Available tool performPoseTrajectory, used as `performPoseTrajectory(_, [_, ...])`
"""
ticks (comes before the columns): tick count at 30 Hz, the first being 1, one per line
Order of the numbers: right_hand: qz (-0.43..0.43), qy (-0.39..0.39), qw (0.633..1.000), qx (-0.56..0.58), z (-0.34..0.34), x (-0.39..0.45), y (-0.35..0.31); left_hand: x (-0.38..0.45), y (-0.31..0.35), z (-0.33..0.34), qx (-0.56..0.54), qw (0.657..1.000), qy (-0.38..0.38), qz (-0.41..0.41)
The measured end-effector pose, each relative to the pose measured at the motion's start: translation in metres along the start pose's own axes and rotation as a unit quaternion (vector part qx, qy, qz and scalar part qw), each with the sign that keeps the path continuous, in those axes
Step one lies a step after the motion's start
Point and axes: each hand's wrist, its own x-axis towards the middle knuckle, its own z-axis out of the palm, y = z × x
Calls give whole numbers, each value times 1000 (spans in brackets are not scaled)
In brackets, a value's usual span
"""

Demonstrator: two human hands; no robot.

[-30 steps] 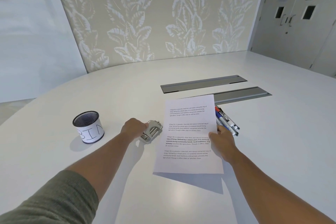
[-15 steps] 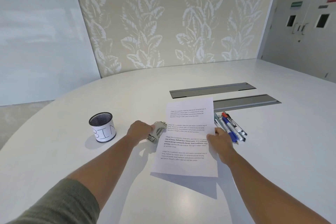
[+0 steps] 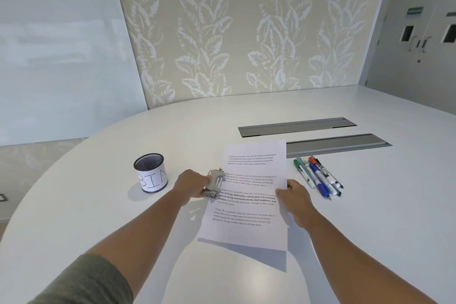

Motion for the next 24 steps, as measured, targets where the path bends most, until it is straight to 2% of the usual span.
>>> performPoseTrajectory(7, [0, -4, 1000, -13, 7, -1, 1, -14, -8, -13, 11, 1000, -24, -10])
performPoseTrajectory(15, [1, -19, 1000, -11, 16, -4, 2, -12, -24, -14, -62, 997, -18, -36])
performPoseTrajectory(24, [9, -53, 997, -47, 20, -7, 7, -23, -41, -16, -76, 995, -33, -57])
